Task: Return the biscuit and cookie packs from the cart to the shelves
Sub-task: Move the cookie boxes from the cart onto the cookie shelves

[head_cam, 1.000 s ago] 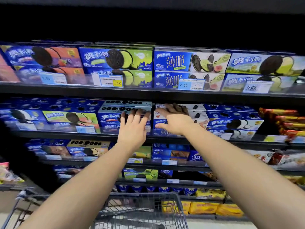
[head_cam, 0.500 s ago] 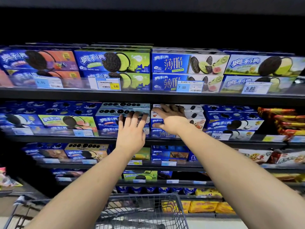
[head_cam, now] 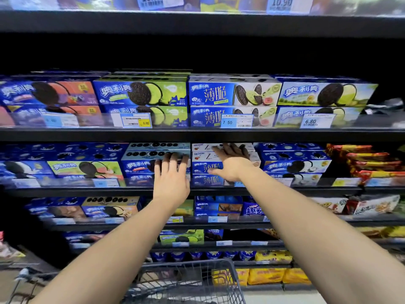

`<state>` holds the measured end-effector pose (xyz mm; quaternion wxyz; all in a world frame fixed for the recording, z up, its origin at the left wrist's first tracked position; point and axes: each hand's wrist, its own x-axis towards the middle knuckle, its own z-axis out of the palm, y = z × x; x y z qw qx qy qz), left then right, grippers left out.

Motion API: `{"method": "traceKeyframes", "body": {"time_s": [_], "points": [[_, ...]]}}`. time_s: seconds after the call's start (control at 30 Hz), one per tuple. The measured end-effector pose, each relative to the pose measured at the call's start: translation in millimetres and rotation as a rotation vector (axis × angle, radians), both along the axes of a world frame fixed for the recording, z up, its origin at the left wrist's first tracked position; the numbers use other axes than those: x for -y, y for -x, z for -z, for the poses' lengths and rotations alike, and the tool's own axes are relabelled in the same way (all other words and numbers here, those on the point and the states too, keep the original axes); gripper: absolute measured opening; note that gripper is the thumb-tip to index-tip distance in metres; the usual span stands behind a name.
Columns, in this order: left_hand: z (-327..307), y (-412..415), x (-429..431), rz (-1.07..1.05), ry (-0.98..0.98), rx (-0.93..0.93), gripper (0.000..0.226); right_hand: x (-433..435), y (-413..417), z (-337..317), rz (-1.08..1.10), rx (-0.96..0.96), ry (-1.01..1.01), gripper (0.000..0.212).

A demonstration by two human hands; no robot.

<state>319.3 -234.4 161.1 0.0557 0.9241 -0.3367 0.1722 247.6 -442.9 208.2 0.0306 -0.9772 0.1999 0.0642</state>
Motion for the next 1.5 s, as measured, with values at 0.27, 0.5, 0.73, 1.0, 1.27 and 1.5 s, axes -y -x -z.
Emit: {"method": "traceKeyframes", "body": {"time_s": [0.27,0.5,0.73,1.0,1.27,1.5], "points": [[-7.5,47.4,27.6,0.162,0.008,0.01,0.064,10.0,70.3,3.2,0.027,0.215,0.085,0.073],[-14.0,107.1,93.0,0.31,-0.001,0.014,0.07,76.1,168.9,-1.9,0.143,0.162,0.122,0.074],[1.9,157.5,164.5,0.363,-0.028,0.042,0.071,161.6,230.0,19.4,0.192,0.209,0.034,0.082],[21.6,192.5,223.5,0.309,-0.017,0.059,0.075,230.4,251.0,19.2,0.23,0.29,-0.285,0.089],[42.1,204.6,239.1,0.223,-0.039,0.099,0.079,256.9,224.5,30.5,0.091,0.334,-0.568,0.071],[52.7,209.8,225.7,0.158,-0.08,0.089,0.08,252.2,193.6,37.9,0.225,0.393,-0.718,0.038]]}}
